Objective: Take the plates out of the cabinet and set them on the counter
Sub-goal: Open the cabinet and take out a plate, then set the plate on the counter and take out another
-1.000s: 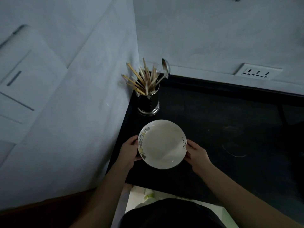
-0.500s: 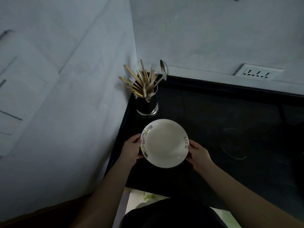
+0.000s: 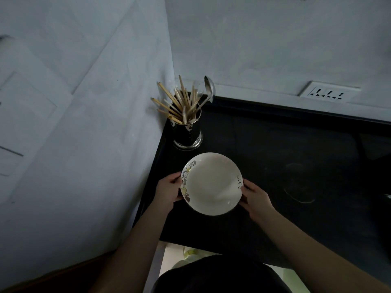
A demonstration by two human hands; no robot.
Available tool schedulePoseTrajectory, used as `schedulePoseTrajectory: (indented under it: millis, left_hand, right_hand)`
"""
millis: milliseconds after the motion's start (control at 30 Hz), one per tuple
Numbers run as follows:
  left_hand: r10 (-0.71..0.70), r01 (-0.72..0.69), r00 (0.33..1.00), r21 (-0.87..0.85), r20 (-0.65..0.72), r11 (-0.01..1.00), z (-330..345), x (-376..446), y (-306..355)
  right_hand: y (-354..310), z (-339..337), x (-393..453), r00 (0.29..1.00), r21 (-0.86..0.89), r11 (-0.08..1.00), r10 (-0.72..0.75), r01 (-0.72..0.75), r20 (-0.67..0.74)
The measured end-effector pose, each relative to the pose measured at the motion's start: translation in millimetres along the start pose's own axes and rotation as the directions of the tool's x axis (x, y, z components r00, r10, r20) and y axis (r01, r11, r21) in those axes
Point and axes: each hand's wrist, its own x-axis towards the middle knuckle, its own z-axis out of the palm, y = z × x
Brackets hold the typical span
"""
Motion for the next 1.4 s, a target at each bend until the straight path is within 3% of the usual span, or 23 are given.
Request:
schedulePoseTrajectory:
  millis: [300,367,433,500,600,667,733,800,867,967,1067,1300,1400]
  left_hand:
    - [0.026,-0.026,0.998,-0.004,-0.052,1.0,3,4,-4]
    - [0.117,-0.107,0.988,0.103,-0.098,0.989,4,0,-3]
    - [0.214,-0.187,0.969,0.204,-0.119,0.961,5,-6,-5]
    - [0.28,-0.248,0.954,0.243,-0.107,0.938,3,-13,-6]
    - [0.354,-0.326,0.935,0.318,-0.033,0.89,2,-25,-2]
    - [0.442,-0.429,0.894,0.445,0.08,0.786,2,-33,2]
    - [0.523,-0.526,0.826,0.621,0.21,0.581,2,-40,3]
    - [0.556,-0.534,0.773,0.787,0.306,0.308,3,-47,-1]
    - [0.545,-0.508,0.756,0.85,0.362,0.141,5,-56,-5]
    - [0.505,-0.503,0.75,0.864,0.428,0.014,7,-71,-11]
    - [0.486,-0.507,0.724,0.856,0.489,-0.105,8,-84,-20]
    - [0.499,-0.523,0.628,0.798,0.598,-0.298,36,-137,-48]
    - [0.528,-0.534,0.576,0.777,0.624,-0.334,50,-153,-42]
  right_hand:
    - [3,-7,1,0.997,-0.053,0.996,-0.071,0.073,0.039]
    - [2,-7,2,0.989,-0.073,0.988,-0.129,0.134,0.067]
    - [-4,-7,-3,0.992,-0.164,0.978,-0.128,0.125,-0.004]
    - [-10,-9,-10,0.988,-0.226,0.968,-0.129,0.109,-0.079]
    - [-12,-15,-22,0.98,-0.251,0.955,-0.183,0.16,-0.073]
    - [-11,-17,-34,0.975,-0.278,0.942,-0.214,0.187,-0.068]
    - [-7,-20,-46,0.962,-0.383,0.895,-0.267,0.228,-0.05]
    - [1,-24,-58,0.93,-0.59,0.751,-0.367,0.298,0.003]
    - [13,-29,-70,0.891,-0.771,0.54,-0.447,0.337,0.077]
    - [30,-42,-87,0.836,-0.899,0.269,-0.524,0.345,0.164]
    - [40,-60,-99,0.768,-0.919,0.134,-0.6,0.371,0.223]
    - [79,-114,-125,0.697,-0.927,-0.024,-0.652,0.374,0.298]
    - [103,-147,-137,0.698,-0.928,0.009,-0.662,0.372,0.273]
